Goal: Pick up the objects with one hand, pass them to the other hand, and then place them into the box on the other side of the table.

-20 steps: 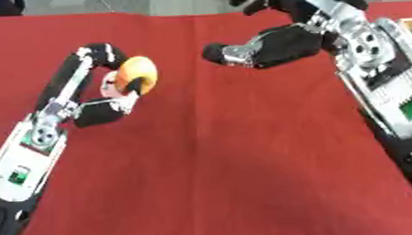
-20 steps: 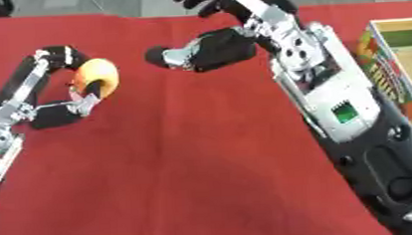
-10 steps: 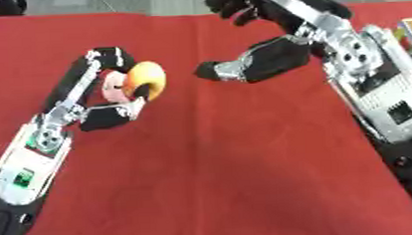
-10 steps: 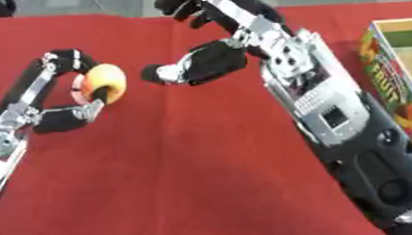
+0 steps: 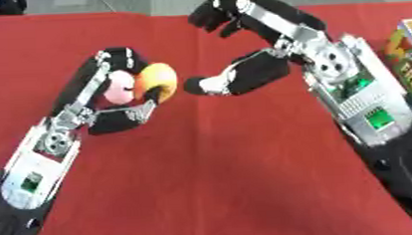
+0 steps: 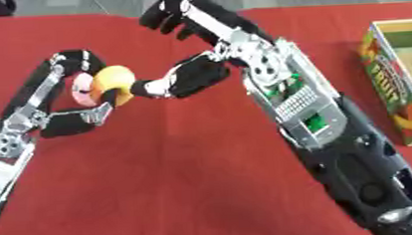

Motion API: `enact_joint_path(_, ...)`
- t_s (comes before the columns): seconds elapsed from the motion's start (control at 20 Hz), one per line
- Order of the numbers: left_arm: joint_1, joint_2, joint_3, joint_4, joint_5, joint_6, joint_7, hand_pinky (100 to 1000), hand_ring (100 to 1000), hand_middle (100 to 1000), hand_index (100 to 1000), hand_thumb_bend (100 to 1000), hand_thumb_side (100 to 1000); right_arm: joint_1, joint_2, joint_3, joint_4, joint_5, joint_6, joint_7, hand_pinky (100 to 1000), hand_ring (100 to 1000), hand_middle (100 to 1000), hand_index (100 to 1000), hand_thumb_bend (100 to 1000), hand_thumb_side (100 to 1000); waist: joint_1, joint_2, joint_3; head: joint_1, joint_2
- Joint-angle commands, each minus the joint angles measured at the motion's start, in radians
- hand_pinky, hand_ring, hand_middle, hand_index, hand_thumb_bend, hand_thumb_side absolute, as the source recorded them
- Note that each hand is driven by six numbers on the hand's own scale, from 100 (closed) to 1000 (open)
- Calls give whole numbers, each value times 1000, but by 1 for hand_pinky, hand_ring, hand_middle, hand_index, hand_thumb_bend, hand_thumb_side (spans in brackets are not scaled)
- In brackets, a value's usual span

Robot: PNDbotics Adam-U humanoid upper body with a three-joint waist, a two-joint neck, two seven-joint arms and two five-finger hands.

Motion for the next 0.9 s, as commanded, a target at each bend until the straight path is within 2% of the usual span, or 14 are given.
enact_joint_path(0.05,-22,2,-1,-29,-6,-3,-2,692,670,569,503,124,162,-23,1,3,-4,21,-10,15,796,808,745,784,605,212,-9,-82,2,-6,-6)
enact_joint_path(0.9,-25,-26,-17,-42,-5,-3,-12,692,668,567,503,120,165,-23,41,26,56,121,-41,43,794,801,734,764,560,161,-5,-71,11,-13,-13)
